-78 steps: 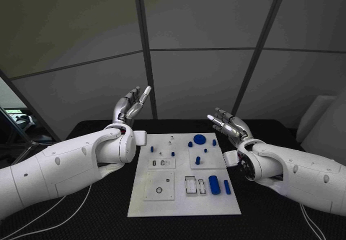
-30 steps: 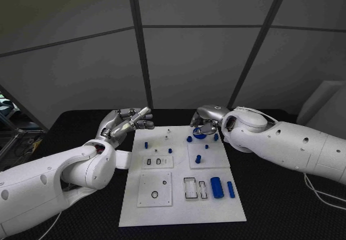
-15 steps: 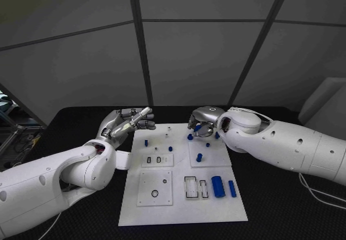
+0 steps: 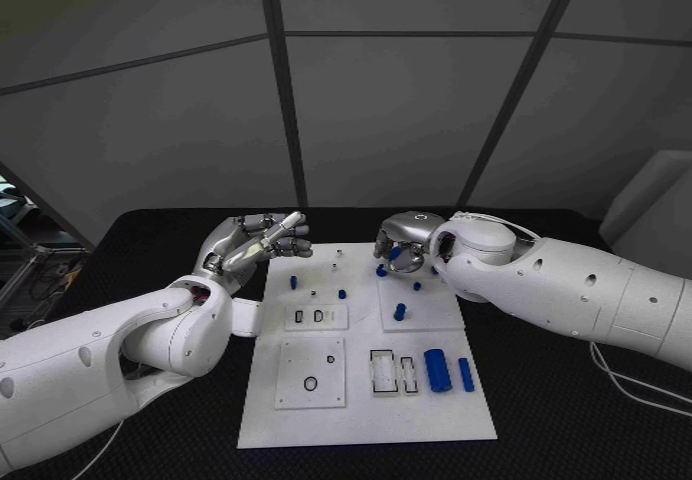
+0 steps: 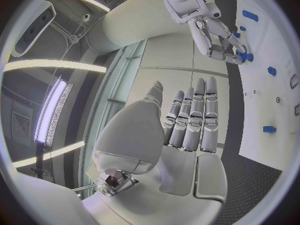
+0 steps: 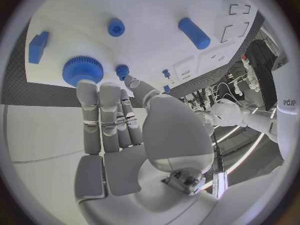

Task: Assemble the parts on the task board

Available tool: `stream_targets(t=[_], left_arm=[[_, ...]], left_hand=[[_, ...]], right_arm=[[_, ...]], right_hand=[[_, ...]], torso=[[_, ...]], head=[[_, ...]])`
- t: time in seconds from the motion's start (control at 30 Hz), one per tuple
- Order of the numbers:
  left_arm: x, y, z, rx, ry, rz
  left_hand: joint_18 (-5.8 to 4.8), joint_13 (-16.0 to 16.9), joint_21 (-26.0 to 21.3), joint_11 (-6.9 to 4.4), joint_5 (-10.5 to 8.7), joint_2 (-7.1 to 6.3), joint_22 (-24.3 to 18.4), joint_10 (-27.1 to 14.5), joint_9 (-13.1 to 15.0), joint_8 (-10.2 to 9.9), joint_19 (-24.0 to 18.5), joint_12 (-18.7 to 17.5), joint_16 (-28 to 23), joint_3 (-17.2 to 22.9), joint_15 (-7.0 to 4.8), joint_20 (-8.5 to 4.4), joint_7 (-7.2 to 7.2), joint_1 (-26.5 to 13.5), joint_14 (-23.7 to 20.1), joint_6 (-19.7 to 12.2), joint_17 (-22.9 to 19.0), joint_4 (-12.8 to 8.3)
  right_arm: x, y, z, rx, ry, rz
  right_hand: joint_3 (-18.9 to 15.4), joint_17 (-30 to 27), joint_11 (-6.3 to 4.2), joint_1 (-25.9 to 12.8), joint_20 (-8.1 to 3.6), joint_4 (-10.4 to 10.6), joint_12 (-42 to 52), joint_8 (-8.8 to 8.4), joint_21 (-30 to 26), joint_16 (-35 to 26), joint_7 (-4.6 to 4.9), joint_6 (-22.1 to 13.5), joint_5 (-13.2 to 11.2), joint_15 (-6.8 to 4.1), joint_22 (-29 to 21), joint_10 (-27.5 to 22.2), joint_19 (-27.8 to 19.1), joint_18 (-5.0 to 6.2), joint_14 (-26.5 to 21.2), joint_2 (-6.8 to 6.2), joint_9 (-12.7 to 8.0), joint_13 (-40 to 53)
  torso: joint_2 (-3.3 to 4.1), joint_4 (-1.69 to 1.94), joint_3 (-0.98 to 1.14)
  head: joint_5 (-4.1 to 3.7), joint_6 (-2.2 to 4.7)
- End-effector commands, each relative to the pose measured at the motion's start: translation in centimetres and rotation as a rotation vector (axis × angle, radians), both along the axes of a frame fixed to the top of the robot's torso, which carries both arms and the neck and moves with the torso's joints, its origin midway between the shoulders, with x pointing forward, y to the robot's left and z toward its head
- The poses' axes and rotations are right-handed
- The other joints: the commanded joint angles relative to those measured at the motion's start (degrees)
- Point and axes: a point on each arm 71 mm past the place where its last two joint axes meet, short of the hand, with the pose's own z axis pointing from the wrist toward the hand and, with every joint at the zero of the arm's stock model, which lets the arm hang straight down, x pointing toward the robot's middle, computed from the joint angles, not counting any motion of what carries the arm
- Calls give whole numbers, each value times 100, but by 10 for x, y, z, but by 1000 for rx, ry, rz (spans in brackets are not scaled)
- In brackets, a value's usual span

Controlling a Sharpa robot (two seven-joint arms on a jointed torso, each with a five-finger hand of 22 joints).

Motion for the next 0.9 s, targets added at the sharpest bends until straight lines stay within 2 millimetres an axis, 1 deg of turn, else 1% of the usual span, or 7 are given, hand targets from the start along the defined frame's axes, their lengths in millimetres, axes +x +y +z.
stream_targets(t=[0.03, 0.23, 0.4, 0.5, 0.63, 0.9], left_arm=[[-1, -1, 2, -2, -9, -18], [-1, -1, 3, -2, -10, -18], [0, -1, 3, -2, -10, -17], [0, -1, 3, -2, -9, -17], [0, -1, 3, -2, -9, -16], [0, -1, 3, -2, -8, -17]], left_hand=[[-118, -7, 24, 5, -3, -5, -8, -15, -6, -40, 2, -22, -28, -37, 9, 51, 18, -36, -37, -20, 5, -3], [-118, -7, 24, 5, -3, -4, -8, -15, -6, -40, 2, -23, -29, -37, 9, 52, 18, -35, -38, -20, 5, -4], [-119, -7, 24, 7, -4, 1, -8, -18, -6, -44, 1, -25, -36, -35, 11, 53, 19, -33, -43, -22, 7, -6], [-119, -7, 24, 7, -4, 1, -8, -18, -6, -44, 1, -25, -36, -35, 11, 53, 19, -33, -43, -22, 7, -6], [-119, -7, 24, 7, -4, 1, -8, -18, -6, -44, 1, -25, -36, -35, 11, 53, 19, -33, -43, -22, 7, -6], [-119, -7, 24, 7, -4, 1, -8, -18, -6, -44, 1, -25, -36, -35, 11, 53, 19, -33, -43, -22, 7, -6]], right_arm=[[1, 1, 0, -15, 4, 4], [1, 3, -1, -22, 13, 8], [2, 4, -3, -31, 25, 10], [2, 4, -3, -35, 30, 9], [3, 4, -4, -41, 37, 9], [3, 5, -6, -48, 49, 12]], right_hand=[[83, 92, -10, 23, 1, 8, 16, 8, 93, 98, -2, -5, -30, -5, 115, 76, 47, -106, 91, -52, 5, -8], [206, 283, -23, 7, -2, 49, 15, 16, 293, 305, 1, 23, -33, -13, 385, 150, 129, -145, 99, -81, 8, -11], [255, 345, -28, -3, -2, 72, 14, 23, 367, 376, 4, 44, -36, -15, 483, 178, 159, -159, 100, -90, 11, -12], [272, 389, -29, -9, -2, 81, 12, 22, 410, 422, 5, 47, -42, -14, 543, 186, 181, -168, 104, -100, 11, -14], [293, 411, -30, -16, -1, 96, 11, 28, 444, 451, 9, 64, -47, -14, 587, 199, 193, -174, 104, -105, 13, -15], [372, 526, -35, -22, 0, 144, 19, 59, 571, 582, 13, 146, -56, -18, 753, 276, 242, -197, 103, -118, 24, -11]], torso=[[19, -1, 7], [26, -2, 8], [22, 2, 6], [27, 5, 8], [22, 3, 3], [33, 0, 1]], head=[[-9, -16], [-4, -40], [-17, -65], [-5, -76], [5, -90], [7, -106]])
